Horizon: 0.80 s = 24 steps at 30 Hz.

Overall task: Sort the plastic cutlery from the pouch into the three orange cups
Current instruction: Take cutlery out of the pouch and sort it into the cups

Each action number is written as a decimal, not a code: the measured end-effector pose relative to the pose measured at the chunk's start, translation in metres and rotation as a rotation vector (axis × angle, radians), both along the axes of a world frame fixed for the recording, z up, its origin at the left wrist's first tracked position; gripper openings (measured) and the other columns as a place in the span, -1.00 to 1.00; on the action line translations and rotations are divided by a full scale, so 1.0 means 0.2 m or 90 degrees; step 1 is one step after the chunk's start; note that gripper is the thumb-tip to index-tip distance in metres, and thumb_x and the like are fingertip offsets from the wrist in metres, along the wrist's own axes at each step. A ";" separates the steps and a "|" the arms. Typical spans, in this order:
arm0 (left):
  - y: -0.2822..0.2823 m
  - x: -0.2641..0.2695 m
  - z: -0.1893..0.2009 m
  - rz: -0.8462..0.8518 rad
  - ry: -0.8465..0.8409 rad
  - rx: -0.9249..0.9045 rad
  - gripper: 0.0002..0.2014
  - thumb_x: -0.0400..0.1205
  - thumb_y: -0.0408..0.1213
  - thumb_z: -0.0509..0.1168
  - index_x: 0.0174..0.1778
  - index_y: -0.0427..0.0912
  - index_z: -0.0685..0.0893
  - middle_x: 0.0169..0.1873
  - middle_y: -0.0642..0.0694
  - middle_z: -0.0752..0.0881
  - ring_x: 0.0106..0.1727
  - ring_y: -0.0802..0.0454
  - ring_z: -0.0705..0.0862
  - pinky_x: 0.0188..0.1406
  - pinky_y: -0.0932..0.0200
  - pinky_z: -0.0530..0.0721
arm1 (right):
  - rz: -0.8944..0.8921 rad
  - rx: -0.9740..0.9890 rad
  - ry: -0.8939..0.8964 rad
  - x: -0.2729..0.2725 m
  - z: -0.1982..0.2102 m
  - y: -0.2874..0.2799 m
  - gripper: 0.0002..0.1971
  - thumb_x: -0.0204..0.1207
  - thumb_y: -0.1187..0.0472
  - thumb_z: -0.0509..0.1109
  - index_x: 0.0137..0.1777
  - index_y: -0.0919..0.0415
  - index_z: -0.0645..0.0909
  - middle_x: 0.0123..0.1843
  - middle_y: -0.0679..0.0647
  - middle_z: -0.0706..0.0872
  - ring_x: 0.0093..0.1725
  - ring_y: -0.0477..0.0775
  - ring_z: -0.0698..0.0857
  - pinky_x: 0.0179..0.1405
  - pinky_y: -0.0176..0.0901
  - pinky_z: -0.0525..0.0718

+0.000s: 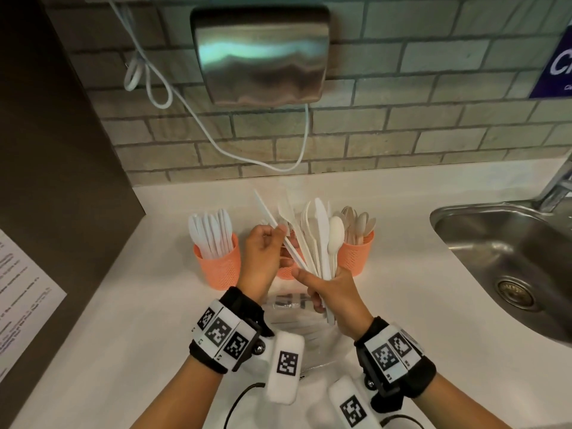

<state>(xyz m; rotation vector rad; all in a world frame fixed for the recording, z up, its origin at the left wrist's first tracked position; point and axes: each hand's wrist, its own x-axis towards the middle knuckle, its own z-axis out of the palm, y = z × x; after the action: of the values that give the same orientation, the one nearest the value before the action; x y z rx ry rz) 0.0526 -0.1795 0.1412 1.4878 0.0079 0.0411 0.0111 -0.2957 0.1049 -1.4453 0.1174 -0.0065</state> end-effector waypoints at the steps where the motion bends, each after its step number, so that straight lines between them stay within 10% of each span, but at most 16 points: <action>1: 0.02 0.01 0.01 0.006 0.002 -0.021 -0.83 0.69 -0.20 0.18 -0.14 -0.22 0.49 -0.31 -0.13 0.75 -0.40 0.07 0.72 -0.46 0.30 0.68 | 0.002 0.009 -0.002 0.00 0.00 0.00 -0.90 0.41 0.26 0.51 -0.24 0.17 0.62 -0.67 -0.09 0.50 -0.71 -0.10 0.34 -0.76 -0.36 0.31; 24: -0.06 0.00 0.00 -0.057 -0.047 0.141 -0.87 0.67 -0.32 0.22 -0.13 -0.30 0.50 -0.32 0.00 0.68 -0.51 0.32 0.65 -0.64 0.50 0.45 | 0.043 0.113 0.026 0.04 -0.01 0.01 -0.89 0.49 0.14 0.39 -0.07 0.16 0.62 -0.40 0.06 0.58 -0.69 -0.13 0.39 -0.76 -0.37 0.39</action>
<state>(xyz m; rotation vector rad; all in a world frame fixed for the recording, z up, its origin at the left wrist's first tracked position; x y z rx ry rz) 0.0525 -0.1923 0.1407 1.7047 -0.1269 0.0252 0.0192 -0.2928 0.1023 -1.2723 0.0989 0.0869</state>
